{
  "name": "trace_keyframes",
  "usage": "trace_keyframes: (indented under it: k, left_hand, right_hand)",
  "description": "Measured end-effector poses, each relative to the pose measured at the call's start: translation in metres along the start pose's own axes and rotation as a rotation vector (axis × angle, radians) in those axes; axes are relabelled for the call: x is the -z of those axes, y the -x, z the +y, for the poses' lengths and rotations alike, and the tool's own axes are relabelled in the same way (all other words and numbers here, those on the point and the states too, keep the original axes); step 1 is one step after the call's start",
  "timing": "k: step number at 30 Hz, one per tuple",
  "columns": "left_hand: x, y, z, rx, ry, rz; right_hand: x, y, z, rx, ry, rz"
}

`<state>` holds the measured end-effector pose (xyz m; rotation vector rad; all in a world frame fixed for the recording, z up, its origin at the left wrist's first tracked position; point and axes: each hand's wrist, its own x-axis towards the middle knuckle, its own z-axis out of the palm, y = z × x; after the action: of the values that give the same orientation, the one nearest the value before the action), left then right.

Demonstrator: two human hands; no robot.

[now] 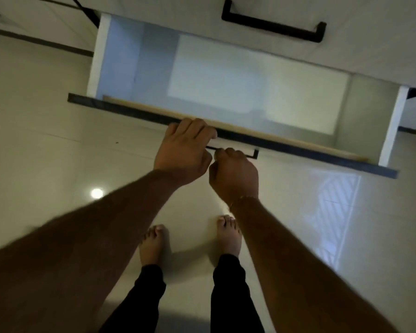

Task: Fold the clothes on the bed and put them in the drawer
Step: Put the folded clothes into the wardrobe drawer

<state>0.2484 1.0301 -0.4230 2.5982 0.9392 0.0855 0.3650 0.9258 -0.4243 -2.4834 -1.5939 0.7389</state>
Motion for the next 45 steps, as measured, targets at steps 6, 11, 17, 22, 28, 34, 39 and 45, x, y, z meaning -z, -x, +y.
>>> trace_keyframes:
  k: [6,11,17,22,28,34,39,45]
  left_hand:
    - [0.03,0.052,0.008,0.209,-0.099,-0.503]
    - [0.065,0.063,0.026,0.35,0.031,-0.788]
    - [0.151,0.093,0.073,0.699,0.757,-0.698]
    - [0.262,0.116,0.132,0.739,1.071,-0.553]
    - [0.338,0.166,0.19,0.715,1.229,-0.651]
    - [0.358,0.191,0.267,0.583,1.148,-0.87]
    - [0.345,0.197,0.375,0.344,1.002,-1.009]
    - [0.298,0.231,0.548,0.135,0.885,-1.136]
  right_hand:
    - [0.009,0.061,-0.009,-0.226,0.08,-0.138]
    - [0.042,0.076,-0.027,-0.345,-0.129,-0.427]
    - [0.123,0.125,-0.045,-0.52,-0.609,-0.382]
    - [0.214,0.208,-0.082,-0.602,-0.812,-0.259]
    - [0.292,0.337,-0.117,-0.826,-1.187,0.101]
    - [0.308,0.447,-0.09,-1.046,-1.414,0.373]
    - [0.316,0.542,-0.041,-1.186,-1.51,0.74]
    - [0.302,0.671,0.026,-1.274,-1.545,1.049]
